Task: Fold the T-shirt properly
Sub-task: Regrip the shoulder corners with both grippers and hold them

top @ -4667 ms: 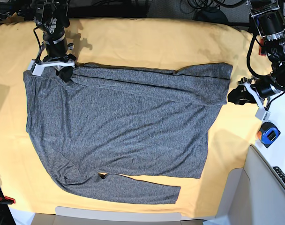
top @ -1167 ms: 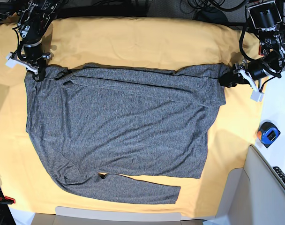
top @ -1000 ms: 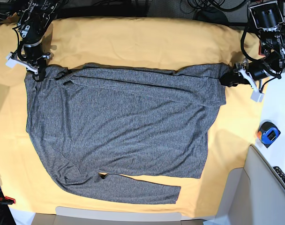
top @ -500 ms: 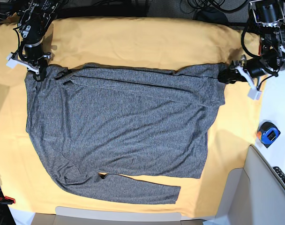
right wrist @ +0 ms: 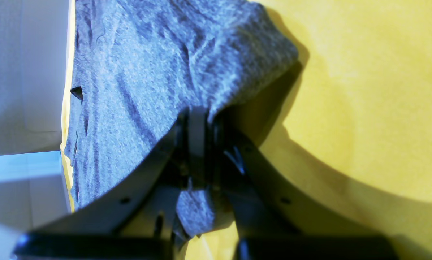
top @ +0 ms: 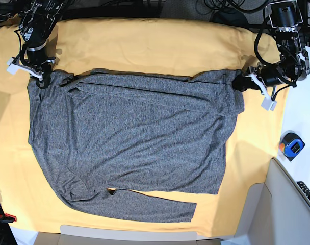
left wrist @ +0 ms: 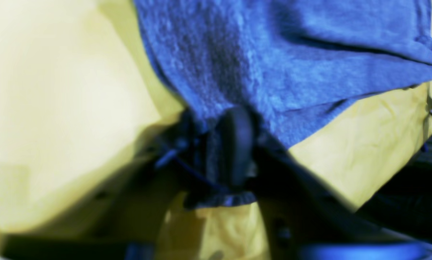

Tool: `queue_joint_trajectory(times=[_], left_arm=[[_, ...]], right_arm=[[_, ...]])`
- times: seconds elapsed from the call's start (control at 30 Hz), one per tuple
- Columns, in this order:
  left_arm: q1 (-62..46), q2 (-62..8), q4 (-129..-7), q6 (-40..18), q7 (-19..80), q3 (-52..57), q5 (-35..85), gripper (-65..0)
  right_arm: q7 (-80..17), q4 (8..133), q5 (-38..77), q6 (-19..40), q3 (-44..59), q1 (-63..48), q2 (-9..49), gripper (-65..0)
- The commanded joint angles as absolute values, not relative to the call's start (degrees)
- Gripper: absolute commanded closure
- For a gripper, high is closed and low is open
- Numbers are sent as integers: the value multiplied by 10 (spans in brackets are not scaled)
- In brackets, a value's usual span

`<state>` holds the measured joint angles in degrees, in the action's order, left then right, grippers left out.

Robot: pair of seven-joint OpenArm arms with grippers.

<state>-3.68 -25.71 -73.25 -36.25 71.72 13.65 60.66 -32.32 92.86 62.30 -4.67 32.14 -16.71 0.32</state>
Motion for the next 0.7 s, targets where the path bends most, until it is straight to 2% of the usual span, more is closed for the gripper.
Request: queue_joint_trajectory(times=[0.0,0.23,0.33,0.67], left_arm=[[-38,-262,-735,-364,736,134,596,0],[-38,-281,-738,-367,737,139,601,0],[-37,-288,-741,-368,737,140,601,0],[-37,-298,-827,-369,752,168,602,0]], right_arm=[[-341,923,635,-63,319,-177,0,0],[-342,923,635,-63,318,-189,10,0],[-378,924,635,-63,321,-189,17,0],[-426,928,634,-67,320,-169,62,0]])
